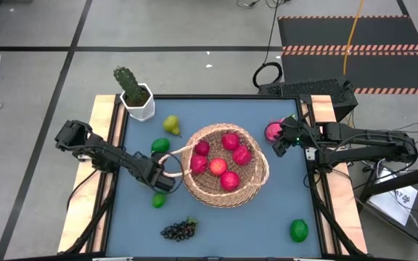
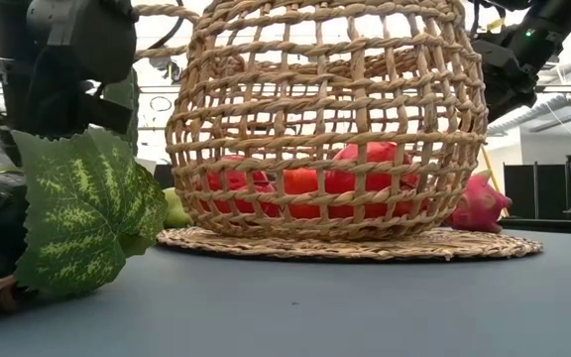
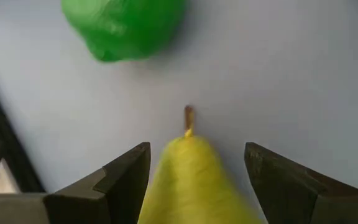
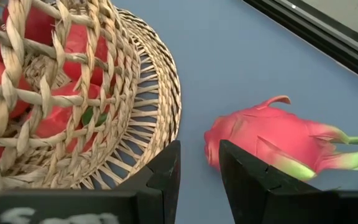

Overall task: Build produce basket
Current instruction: Put the bottom light green pear into the brown basket

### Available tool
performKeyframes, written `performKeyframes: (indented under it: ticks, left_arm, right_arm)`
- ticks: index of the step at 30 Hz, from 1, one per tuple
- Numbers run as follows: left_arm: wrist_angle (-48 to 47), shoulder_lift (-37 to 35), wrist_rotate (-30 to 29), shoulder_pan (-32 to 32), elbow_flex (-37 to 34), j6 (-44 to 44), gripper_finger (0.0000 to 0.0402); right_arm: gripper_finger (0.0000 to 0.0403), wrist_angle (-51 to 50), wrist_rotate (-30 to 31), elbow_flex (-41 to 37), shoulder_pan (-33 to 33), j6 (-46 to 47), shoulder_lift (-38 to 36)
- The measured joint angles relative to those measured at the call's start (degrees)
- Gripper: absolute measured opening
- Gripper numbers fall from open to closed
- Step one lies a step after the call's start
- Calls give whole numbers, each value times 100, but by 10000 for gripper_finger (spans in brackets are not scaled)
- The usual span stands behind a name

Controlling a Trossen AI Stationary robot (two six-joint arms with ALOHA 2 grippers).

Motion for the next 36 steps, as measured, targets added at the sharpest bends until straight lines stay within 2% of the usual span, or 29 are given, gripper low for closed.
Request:
performKeyframes:
  ticks: [7, 14, 22, 28, 36]
  left_arm:
    - [-166, 0, 436, -215, 0, 280, 262]
    - [-159, -2, 890, -364, 0, 1208, 262]
    - [-88, -2, 811, -440, 0, 2215, 262]
    - [498, -2, 509, -440, 0, 2972, 262]
    - [544, -2, 326, -202, 0, 3059, 262]
  right_arm:
    - [103, -14, -3, 0, 2, -84, 0]
    - [103, -14, -7, 0, 2, -105, 2]
    - [103, -12, -10, 0, 2, -66, 2]
    - [103, -12, -10, 0, 2, -65, 2]
    - [103, -12, -158, 0, 4, -108, 2]
